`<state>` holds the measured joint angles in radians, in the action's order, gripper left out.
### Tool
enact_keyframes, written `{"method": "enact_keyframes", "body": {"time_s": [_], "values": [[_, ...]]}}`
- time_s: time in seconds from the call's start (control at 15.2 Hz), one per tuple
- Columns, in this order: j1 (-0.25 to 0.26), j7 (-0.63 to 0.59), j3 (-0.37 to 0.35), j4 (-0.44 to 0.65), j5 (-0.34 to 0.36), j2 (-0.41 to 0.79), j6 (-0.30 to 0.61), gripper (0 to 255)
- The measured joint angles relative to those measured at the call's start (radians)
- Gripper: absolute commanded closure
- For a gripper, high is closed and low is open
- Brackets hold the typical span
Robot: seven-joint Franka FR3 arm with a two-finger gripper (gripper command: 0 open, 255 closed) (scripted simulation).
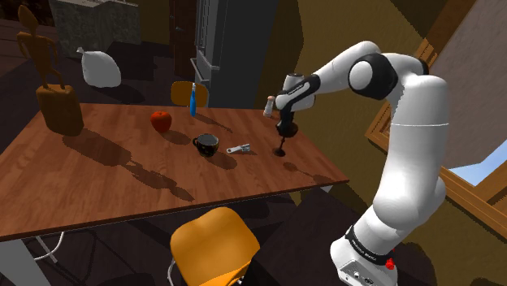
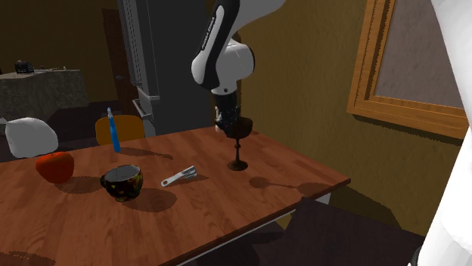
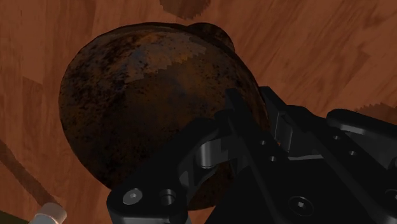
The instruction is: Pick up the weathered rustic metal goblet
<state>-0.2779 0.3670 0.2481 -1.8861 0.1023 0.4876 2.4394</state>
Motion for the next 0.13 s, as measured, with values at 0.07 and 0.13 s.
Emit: {"method": "enact_keyframes", "body": {"time_s": [0.07,0.13], "values": [[0.002,0.000,0.001,0.000,0.002,-0.012,-0.012,255],[0.002,0.001,0.002,0.002,0.002,-0.016,-0.017,255]]}}
